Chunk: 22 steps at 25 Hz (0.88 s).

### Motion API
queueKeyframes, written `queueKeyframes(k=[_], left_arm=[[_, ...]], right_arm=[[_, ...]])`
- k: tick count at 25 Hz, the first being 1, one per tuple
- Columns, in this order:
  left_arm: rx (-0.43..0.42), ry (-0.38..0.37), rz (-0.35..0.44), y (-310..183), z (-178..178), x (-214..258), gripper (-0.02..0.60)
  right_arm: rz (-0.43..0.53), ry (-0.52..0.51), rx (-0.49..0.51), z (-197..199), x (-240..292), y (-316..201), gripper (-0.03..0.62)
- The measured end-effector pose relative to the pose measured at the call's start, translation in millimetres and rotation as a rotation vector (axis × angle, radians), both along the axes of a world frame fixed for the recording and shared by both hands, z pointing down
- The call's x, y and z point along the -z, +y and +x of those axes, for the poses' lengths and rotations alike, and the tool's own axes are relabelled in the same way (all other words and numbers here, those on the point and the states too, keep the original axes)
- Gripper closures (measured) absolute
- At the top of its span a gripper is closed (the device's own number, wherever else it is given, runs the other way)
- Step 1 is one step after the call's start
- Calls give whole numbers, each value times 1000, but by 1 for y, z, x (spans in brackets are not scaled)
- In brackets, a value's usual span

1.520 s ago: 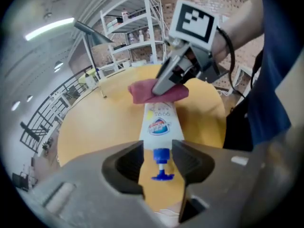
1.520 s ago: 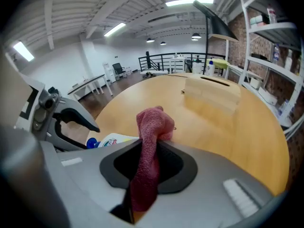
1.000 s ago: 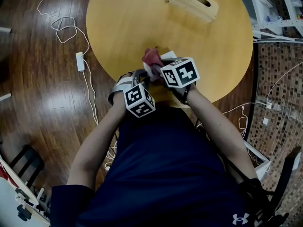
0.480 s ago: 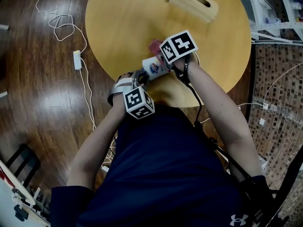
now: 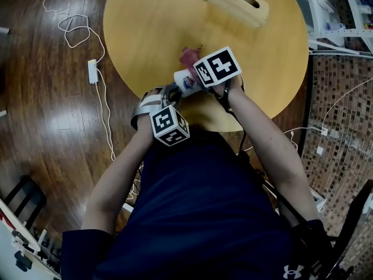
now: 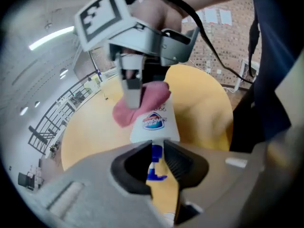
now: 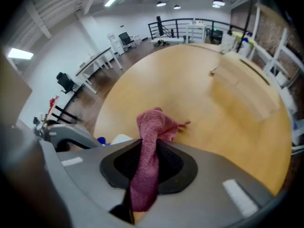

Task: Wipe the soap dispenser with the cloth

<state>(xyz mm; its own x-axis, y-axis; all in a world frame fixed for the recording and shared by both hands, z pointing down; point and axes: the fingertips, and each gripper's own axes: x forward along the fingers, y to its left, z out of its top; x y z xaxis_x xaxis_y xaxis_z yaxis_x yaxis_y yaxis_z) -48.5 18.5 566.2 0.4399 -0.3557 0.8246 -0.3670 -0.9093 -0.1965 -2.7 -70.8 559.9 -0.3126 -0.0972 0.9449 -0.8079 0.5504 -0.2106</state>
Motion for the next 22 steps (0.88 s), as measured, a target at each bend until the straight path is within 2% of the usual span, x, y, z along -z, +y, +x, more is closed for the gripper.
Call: queueKeyframes(k=[3,6,8,10,12,13,14,16,19,22], left_arm=[[11,8,-11,-1,0,1,500],[6,-3,-11,-1,-3,1,499],[10,-6,-18,-1,-2,1,499],[17,-4,-31,-2,-1,1,499],[22,-3,-43,-1,-1,2,499],[25,-3,-48,-1,-1,2,499],[26,-4,-50,0,-1,2,499],[28,-6,-49,0,-2,1,499],[28,-6,-46,0,-4,0,499],[30,-12,-40,-1,-8,-2,499]], right_arm=[[151,36,-92,48,11,-2,517],[268,31,-115,45,19,13,517],[345,22,-54,20,22,28,516],[400,-26,71,-18,27,46,516],[422,-81,177,-45,30,61,516],[422,-105,185,-48,29,64,516],[416,-130,156,-44,27,65,516],[406,-160,31,-15,19,59,516],[429,-97,-130,44,11,46,516],[421,-51,-196,69,7,43,514]])
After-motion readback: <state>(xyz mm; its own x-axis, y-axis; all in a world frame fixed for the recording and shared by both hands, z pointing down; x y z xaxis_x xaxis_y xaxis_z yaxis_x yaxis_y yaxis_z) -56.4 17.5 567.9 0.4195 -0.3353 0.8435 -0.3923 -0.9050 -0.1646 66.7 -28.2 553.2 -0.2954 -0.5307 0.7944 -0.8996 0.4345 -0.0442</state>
